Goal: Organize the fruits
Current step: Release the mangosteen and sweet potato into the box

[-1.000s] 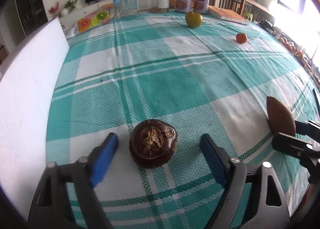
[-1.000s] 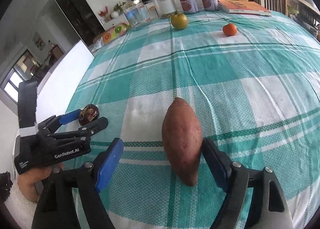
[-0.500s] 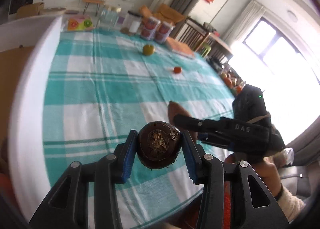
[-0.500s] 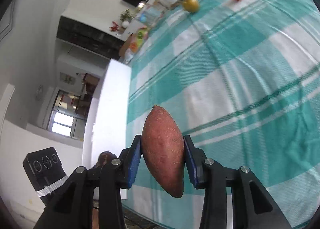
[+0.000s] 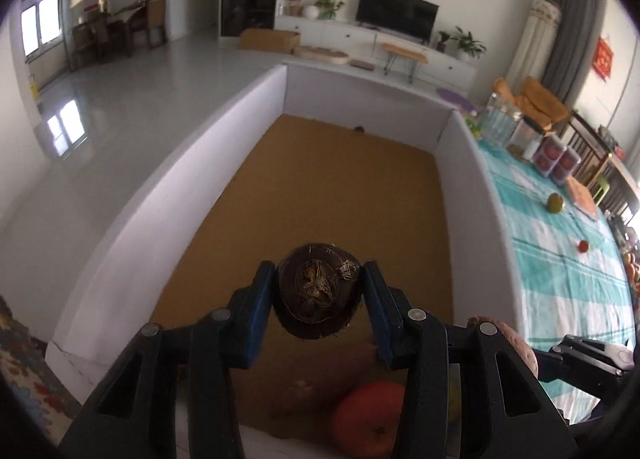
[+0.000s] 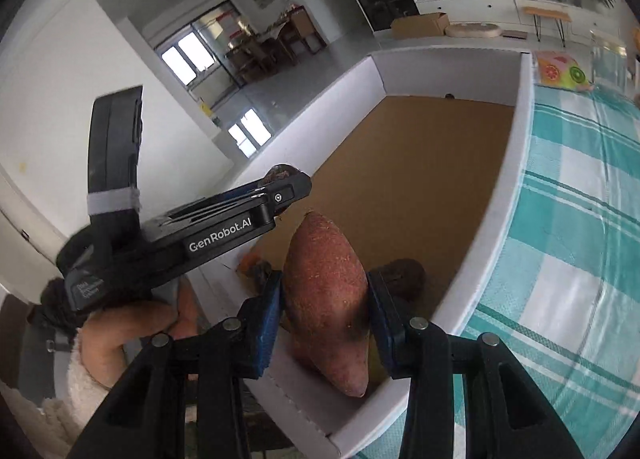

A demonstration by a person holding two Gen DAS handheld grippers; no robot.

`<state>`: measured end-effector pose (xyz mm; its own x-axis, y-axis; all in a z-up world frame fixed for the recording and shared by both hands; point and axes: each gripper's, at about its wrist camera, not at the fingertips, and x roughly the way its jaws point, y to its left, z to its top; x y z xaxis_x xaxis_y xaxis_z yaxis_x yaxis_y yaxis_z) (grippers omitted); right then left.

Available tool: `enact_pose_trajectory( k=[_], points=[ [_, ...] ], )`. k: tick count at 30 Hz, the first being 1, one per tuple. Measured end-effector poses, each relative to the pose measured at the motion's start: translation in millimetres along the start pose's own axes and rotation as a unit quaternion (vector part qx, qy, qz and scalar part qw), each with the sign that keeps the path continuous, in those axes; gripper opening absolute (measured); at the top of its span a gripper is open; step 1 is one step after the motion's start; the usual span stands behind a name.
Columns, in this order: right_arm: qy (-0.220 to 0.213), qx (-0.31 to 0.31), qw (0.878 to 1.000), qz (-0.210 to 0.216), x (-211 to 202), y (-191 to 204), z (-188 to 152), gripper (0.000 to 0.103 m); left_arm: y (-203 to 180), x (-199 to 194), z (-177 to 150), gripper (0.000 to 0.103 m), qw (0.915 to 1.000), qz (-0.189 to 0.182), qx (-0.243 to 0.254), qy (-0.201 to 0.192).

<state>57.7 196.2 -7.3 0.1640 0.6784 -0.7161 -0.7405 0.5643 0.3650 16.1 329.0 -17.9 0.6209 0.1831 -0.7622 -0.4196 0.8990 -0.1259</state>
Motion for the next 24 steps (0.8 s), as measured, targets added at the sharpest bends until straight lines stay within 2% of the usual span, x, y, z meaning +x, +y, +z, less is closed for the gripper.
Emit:
enact_pose_trajectory(
  k=[1, 2, 3, 5, 7, 9, 10, 11, 13, 15, 18, 21, 23, 24],
  points=[
    [-0.001, -0.005, 1.0, -0.016, 5.1, 1.7, -0.5, 0.042, 0.8, 4.9, -2.7, 0.054, 0.9999, 0.009, -0.001, 0.007],
    [-0.006, -0.006, 1.0, -0.026, 6.0, 1.1, -0.5, 0.042, -0.3, 8.5, -5.2, 0.071, 0.9998, 0.018, 0.0, 0.012],
    [-0.016, -0.005, 0.999, -0.029, 2.3, -0.7, -0.3, 0.044, -2.4, 10.9, -6.7, 0.077, 0.9995, 0.028, 0.0, 0.012],
    [-0.045, 0.005, 0.999, -0.025, -16.7, -10.2, 1.1, 0.049, -9.1, 7.8, -7.3, 0.08, 0.9993, 0.037, 0.0, -0.001],
    [-0.09, 0.014, 0.995, -0.033, -46.9, -25.1, -2.6, 0.06, -19.6, 2.2, -4.2, 0.08, 0.9994, 0.028, -0.002, -0.021],
    [-0.141, 0.029, 0.987, -0.064, -78.9, -46.5, -10.5, 0.084, -30.7, -6.9, 0.8, 0.08, 0.9989, 0.007, -0.002, -0.046],
    [-0.162, 0.044, 0.982, -0.091, -93.2, -64.1, -19.7, 0.088, -34.3, -12.6, 2.3, 0.08, 0.9984, -0.007, 0.002, -0.056],
    [-0.179, 0.06, 0.975, -0.119, -106.3, -83.5, -32.2, 0.091, -47.4, -18.5, 3.1, 0.08, 0.9976, -0.025, 0.01, -0.064],
    [-0.189, 0.087, 0.959, -0.193, -121.2, -127.3, -58.1, 0.091, -71.4, -33.7, -0.4, 0.081, 0.9944, -0.068, 0.035, -0.074],
    [-0.166, 0.121, 0.939, -0.275, -129.1, -177.2, -86.3, 0.091, -103.2, -44.4, -4.3, 0.083, 0.9878, -0.117, 0.07, -0.074],
    [-0.137, 0.187, 0.902, -0.365, -152.7, -246.6, -134.5, 0.091, -153.1, -55.1, -20.7, 0.085, 0.9722, -0.192, 0.124, -0.053],
    [-0.12, 0.25, 0.87, -0.409, -181.9, -294.9, -174.1, 0.091, -206.2, -40.3, -41.0, 0.087, 0.9532, -0.252, 0.168, 0.003],
    [-0.124, 0.27, 0.855, -0.426, -193.6, -311.9, -194.2, 0.091, -237.1, -16.6, -60.6, 0.087, 0.9447, -0.264, 0.192, 0.038],
    [-0.125, 0.287, 0.846, -0.43, -196.9, -317.9, -201.5, 0.091, -253.7, -3.9, -67.7, 0.087, 0.9437, -0.257, 0.2, 0.055]
  ],
)
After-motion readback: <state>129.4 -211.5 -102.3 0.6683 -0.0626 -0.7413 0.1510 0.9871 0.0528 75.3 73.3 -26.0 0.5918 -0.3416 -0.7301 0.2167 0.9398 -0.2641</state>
